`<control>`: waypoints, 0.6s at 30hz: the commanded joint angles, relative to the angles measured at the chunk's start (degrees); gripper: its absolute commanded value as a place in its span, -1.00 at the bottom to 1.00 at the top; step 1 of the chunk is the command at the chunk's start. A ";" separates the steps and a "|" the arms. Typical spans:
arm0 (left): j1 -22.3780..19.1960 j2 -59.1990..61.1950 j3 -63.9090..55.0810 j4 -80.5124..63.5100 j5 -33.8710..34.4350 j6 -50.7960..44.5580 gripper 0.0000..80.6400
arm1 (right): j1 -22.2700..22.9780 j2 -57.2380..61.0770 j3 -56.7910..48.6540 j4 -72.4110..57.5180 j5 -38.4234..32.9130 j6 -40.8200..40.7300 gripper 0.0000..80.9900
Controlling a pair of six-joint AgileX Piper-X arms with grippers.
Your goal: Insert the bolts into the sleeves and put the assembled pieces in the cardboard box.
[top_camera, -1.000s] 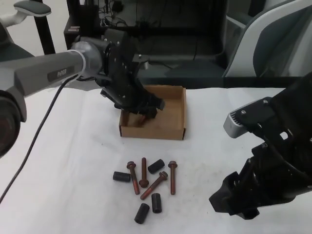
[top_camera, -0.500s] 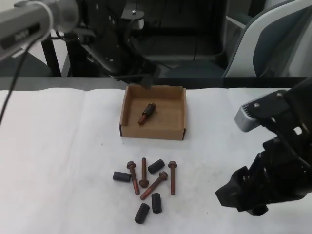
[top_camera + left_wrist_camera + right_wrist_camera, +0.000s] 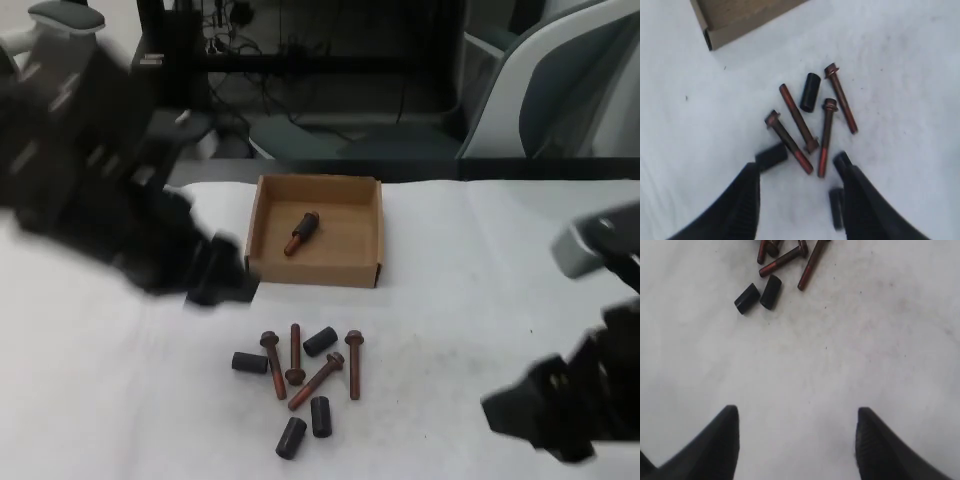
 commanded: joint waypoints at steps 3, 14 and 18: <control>-3.20 -17.32 15.11 -8.72 4.08 -2.85 0.28 | -0.34 -8.17 7.02 -6.66 0.03 4.12 0.63; -5.39 -30.95 26.82 -11.46 4.53 -9.25 0.28 | -0.34 -18.39 16.72 -13.85 0.07 7.49 0.63; -5.39 -30.95 26.82 -14.62 4.53 -9.25 0.28 | -0.34 -17.79 16.72 -14.35 0.07 7.49 0.63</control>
